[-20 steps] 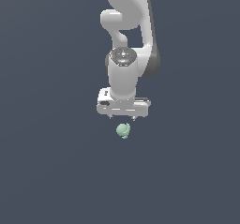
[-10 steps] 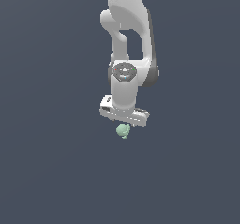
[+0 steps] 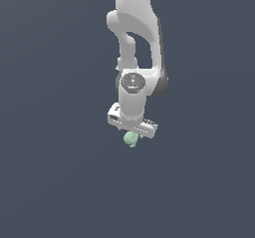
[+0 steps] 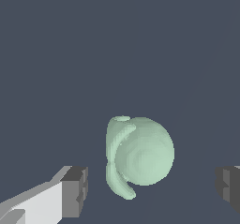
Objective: Pick up the object and move it to a goal position.
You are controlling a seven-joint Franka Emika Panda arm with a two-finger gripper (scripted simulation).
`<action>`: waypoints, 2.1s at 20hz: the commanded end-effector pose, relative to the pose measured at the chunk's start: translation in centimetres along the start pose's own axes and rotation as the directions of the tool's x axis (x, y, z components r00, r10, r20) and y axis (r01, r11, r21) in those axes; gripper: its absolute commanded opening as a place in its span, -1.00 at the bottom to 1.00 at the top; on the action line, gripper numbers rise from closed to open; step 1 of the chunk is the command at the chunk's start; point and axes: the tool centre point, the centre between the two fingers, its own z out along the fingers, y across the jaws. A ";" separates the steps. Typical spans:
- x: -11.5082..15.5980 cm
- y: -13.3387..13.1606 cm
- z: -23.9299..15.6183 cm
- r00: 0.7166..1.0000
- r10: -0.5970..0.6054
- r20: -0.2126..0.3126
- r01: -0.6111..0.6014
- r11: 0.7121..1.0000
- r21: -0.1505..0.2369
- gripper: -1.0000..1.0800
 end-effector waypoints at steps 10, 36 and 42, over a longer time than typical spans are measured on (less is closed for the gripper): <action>-0.1 0.1 3.1 1.000 0.003 0.000 -0.003 1.000 0.000 0.92; -0.1 1.3 4.1 1.000 0.004 0.000 -0.004 1.000 0.000 -1.00; -0.4 4.7 1.8 1.000 0.004 0.000 -0.004 1.000 0.000 -1.00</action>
